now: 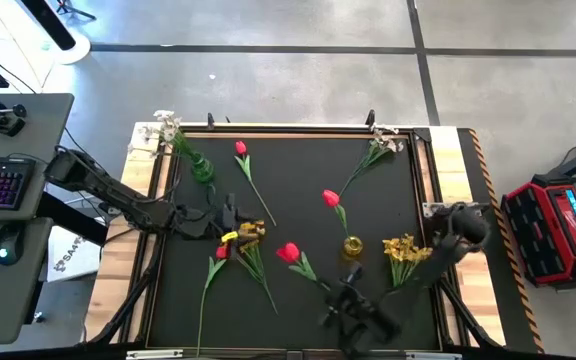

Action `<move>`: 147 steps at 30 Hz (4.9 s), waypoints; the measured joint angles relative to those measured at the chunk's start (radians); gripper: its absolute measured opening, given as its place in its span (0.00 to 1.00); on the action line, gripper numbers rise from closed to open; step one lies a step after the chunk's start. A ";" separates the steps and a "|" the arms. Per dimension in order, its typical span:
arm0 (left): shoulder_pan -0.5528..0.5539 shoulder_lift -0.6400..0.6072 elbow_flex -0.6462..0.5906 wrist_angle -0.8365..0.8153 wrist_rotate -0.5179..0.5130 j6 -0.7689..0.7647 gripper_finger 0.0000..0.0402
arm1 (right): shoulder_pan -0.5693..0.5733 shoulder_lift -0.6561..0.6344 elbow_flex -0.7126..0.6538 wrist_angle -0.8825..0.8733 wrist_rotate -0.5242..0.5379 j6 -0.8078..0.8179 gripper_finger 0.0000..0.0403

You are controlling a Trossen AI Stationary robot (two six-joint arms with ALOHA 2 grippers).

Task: Sort flowers into vase by color
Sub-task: Put the bottom right red flower into the yellow flower vase

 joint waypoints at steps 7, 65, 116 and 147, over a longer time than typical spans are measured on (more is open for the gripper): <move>-0.093 0.193 0.001 0.351 0.135 0.177 0.51 | 0.034 -0.101 0.001 0.338 0.101 -0.470 0.00; -0.094 0.580 0.494 0.421 0.372 0.332 0.01 | -0.118 -0.098 -0.431 1.790 -0.442 -1.444 0.00; -0.074 0.362 0.493 -0.403 -0.104 -0.020 0.25 | -0.041 -0.179 -0.375 1.286 0.154 -1.145 0.01; -0.059 0.491 0.490 -0.278 -0.046 -0.111 0.38 | 0.145 -0.683 -0.379 0.048 0.367 -0.270 0.00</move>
